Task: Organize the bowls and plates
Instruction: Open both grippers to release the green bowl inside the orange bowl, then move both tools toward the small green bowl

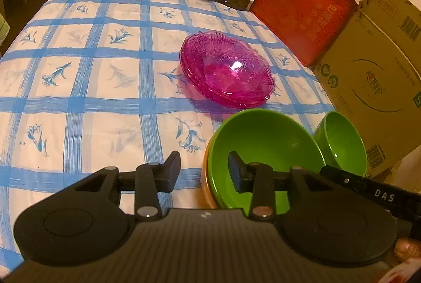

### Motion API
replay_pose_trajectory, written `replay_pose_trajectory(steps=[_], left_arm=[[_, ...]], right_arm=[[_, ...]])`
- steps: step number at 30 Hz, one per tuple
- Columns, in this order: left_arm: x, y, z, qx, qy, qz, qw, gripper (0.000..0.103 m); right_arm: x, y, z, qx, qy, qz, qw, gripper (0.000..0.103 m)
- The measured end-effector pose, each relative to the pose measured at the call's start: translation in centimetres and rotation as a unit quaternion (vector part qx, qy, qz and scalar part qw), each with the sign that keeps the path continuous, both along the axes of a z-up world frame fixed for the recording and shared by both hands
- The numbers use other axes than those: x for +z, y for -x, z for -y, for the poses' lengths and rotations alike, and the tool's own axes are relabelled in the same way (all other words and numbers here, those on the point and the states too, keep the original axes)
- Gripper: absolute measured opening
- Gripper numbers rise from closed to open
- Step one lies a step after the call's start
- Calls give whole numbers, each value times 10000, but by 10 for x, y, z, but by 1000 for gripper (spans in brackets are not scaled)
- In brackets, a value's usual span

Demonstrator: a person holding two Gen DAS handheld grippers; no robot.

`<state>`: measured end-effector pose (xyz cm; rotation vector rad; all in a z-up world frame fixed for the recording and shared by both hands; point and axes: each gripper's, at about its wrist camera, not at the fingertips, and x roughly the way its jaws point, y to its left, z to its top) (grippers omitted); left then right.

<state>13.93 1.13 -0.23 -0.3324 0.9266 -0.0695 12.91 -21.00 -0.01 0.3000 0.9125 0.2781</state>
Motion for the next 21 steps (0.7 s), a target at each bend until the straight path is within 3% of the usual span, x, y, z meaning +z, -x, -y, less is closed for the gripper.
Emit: replay_pose_trajectory(steps=[1, 14, 21], left_arm=[[0, 0, 0, 1, 10, -1, 10000, 36], [0, 8, 2, -3, 36, 1, 10000, 37], [8, 13, 3, 36, 27, 80, 10000, 40]], right_arm=[[-1, 1, -1, 23, -63, 3, 10000, 5], [-9, -3, -3, 76, 8, -131, 9999, 5], [-9, 0, 3, -25, -263, -224, 9994, 8]])
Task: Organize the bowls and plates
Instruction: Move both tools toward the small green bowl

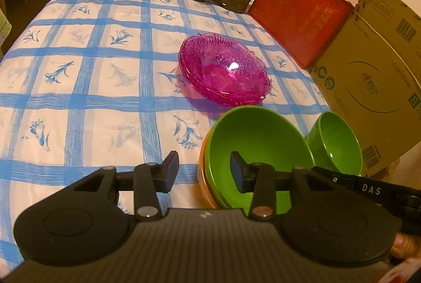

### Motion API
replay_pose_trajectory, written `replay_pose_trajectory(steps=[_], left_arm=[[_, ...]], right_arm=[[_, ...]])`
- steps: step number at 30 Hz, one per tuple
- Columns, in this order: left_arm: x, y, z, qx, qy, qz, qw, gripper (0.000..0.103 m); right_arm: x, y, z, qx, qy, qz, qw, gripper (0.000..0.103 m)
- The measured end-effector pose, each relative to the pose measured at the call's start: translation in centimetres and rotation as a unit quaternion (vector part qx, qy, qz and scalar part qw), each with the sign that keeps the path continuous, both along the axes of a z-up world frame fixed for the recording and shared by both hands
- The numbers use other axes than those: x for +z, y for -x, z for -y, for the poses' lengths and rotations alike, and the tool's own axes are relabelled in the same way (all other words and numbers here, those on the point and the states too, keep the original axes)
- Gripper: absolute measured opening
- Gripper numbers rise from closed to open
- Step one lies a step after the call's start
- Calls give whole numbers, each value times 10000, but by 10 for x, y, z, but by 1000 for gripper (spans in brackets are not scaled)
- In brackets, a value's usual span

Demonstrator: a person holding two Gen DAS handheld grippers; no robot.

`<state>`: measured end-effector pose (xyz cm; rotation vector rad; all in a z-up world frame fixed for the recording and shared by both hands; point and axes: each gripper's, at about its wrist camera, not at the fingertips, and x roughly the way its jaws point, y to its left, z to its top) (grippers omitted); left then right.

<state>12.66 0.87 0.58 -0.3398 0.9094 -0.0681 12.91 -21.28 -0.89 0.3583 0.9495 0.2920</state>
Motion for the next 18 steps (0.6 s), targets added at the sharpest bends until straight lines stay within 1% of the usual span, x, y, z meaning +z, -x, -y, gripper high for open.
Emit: replay_pose_trajectory(steps=[1, 3, 4, 5, 6, 7, 10, 12, 14, 18], left_arm=[[2, 2, 1, -2, -19, 19, 10000, 41], [6, 5, 4, 3, -55, 26, 10000, 41], [8, 7, 5, -4, -68, 27, 10000, 41], [9, 9, 8, -5, -82, 23, 10000, 41], [11, 11, 10, -11, -102, 15, 9999, 41], [12, 13, 13, -19, -132, 16, 9999, 41], [16, 21, 23, 2, -217, 36, 9998, 46], [20, 27, 30, 55, -264, 87, 9996, 51], [23, 33, 38, 108, -306, 167, 9993, 61], [28, 40, 56, 33, -338, 326, 9989, 64]], right_arm=[[1, 2, 1, -12, -15, 29, 10000, 11], [4, 8, 4, -42, -18, 80, 10000, 22], [5, 11, 6, -94, -6, 89, 9999, 35], [6, 14, 9, -131, 10, 91, 9999, 46], [7, 17, 11, -167, 32, 95, 9998, 49], [7, 20, 14, -206, 71, 101, 9997, 52], [10, 30, 20, -307, 297, 99, 9990, 55], [10, 36, 26, -382, 411, 76, 9984, 57], [10, 42, 34, -449, 444, 47, 9980, 58], [12, 52, 49, -548, 555, 35, 9969, 58]])
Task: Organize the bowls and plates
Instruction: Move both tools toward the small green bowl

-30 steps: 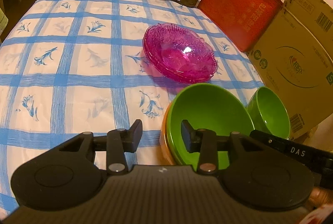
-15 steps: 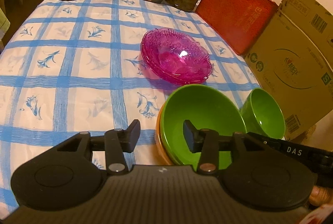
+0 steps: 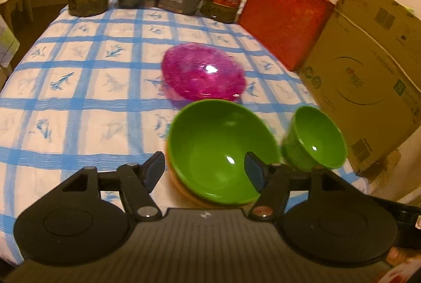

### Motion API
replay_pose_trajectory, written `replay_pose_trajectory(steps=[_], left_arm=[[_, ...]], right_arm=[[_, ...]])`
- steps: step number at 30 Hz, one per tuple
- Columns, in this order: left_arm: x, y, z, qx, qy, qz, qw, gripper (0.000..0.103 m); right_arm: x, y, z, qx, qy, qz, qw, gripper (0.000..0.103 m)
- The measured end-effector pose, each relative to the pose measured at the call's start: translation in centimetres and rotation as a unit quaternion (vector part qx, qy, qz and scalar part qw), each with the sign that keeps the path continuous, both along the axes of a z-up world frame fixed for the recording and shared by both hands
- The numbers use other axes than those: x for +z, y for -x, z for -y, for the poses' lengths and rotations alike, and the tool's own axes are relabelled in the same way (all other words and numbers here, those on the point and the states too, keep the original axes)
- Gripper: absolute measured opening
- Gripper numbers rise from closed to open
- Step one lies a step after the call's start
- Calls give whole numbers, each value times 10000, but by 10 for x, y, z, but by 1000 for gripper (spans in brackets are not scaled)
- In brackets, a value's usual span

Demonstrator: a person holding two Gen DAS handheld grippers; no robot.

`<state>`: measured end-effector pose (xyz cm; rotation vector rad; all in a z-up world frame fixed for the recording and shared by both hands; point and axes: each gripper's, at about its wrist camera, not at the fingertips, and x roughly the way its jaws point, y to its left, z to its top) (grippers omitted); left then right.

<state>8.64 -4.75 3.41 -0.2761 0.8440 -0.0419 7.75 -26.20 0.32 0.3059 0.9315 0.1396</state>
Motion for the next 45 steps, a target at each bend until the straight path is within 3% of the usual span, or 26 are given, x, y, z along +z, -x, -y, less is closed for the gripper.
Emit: replay_pose_trajectory(steps=[6, 14, 33, 45], left_arm=[[3, 6, 27, -141, 117, 43, 9998, 78], [7, 19, 61, -256, 97, 272, 9993, 84], [-2, 20, 98, -525, -87, 49, 9986, 83], [9, -20, 124, -942, 155, 225, 9952, 67]], right_arm=[[7, 15, 26, -231, 22, 30, 9997, 59], [14, 28, 52, -422, 82, 55, 9991, 60], [18, 32, 76, -582, 90, 79, 9982, 60], [25, 15, 112, -872, 119, 127, 9960, 60]])
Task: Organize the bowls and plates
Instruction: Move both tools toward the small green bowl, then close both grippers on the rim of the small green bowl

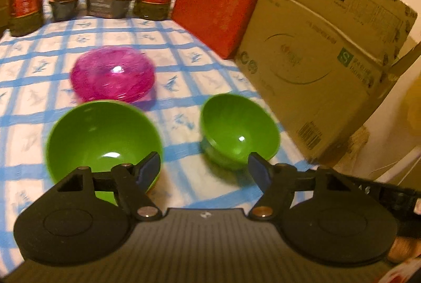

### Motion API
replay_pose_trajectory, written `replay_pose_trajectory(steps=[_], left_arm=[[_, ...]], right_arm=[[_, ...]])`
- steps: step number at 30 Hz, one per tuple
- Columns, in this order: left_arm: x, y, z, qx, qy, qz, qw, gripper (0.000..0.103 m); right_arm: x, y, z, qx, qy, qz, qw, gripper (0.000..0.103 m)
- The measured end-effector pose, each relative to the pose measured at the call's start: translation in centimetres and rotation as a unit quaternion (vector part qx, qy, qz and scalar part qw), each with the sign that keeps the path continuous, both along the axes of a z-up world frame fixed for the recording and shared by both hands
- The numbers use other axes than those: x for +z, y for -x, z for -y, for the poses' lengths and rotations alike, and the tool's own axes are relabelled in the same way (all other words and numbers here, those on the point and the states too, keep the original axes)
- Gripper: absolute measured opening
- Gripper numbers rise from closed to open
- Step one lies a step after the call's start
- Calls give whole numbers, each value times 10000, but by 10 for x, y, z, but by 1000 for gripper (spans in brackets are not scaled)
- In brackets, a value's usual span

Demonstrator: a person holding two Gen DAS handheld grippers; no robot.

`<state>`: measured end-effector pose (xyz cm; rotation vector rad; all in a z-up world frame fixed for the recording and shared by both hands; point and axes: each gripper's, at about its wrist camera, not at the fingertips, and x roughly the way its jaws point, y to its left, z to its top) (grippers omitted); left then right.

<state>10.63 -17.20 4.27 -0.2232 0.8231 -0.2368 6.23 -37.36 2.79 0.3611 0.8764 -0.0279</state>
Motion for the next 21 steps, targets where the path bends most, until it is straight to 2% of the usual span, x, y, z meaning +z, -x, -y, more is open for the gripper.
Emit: replay_pose_trajectory(steps=[2, 5, 10, 13, 21], left_arm=[[1, -15, 6, -132, 79, -9, 9999, 61], [-1, -36, 15, -276, 64, 8, 9996, 56], [-15, -75, 24, -424, 38, -317, 9986, 50], [-26, -96, 32, -528, -188, -406, 9976, 49], [-60, -135, 45, -796, -604, -796, 9918, 35]], right_arm=[[1, -6, 5, -30, -14, 28, 10000, 60], [2, -15, 13, -79, -114, 93, 9999, 60], [-3, -36, 20, -85, -133, 65, 9999, 60], [-10, -50, 23, -37, -163, -4, 9999, 60], [-34, -86, 27, 94, -151, -205, 9996, 56]])
